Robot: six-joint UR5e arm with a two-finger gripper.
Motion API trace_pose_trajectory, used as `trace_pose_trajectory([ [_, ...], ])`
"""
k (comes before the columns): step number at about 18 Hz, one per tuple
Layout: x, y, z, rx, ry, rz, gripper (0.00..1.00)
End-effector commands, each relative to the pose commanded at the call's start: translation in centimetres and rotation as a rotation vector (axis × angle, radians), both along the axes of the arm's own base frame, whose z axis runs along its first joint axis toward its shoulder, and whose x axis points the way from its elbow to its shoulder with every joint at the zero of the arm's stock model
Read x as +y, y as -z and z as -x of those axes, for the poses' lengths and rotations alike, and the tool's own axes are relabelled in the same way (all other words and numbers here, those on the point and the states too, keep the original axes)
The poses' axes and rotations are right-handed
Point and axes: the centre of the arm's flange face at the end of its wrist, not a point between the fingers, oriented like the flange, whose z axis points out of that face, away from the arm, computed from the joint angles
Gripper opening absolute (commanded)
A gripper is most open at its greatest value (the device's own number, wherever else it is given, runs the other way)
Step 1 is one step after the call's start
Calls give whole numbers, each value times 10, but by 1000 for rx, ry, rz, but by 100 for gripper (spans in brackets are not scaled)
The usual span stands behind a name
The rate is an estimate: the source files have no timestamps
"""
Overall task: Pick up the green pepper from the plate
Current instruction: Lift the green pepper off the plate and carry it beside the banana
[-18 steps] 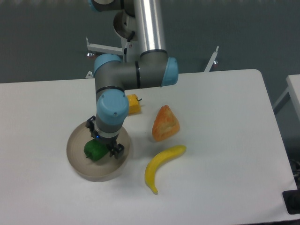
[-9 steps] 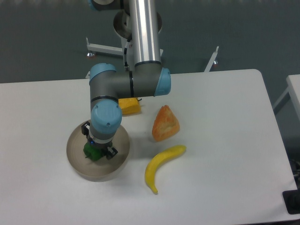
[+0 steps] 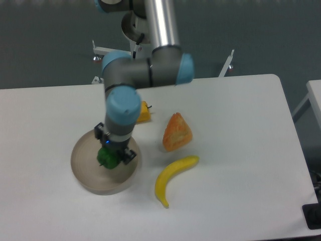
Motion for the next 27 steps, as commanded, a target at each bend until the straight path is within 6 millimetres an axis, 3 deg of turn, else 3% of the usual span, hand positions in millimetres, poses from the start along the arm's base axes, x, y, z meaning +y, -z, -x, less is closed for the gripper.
trace_pose_trajectory([
  [2, -13, -14, 30, 15, -36, -24, 4],
  [4, -34, -19, 75, 47, -13, -36, 4],
  [8, -62, -14, 129, 59, -2, -29, 2],
  [11, -78, -1, 154, 69, 2, 17, 2],
  [15, -82, 16, 167, 111, 43, 110, 0],
  [21, -98, 20, 191, 186, 267, 148, 0],
  [27, -96, 20, 202, 217, 432, 163, 0],
])
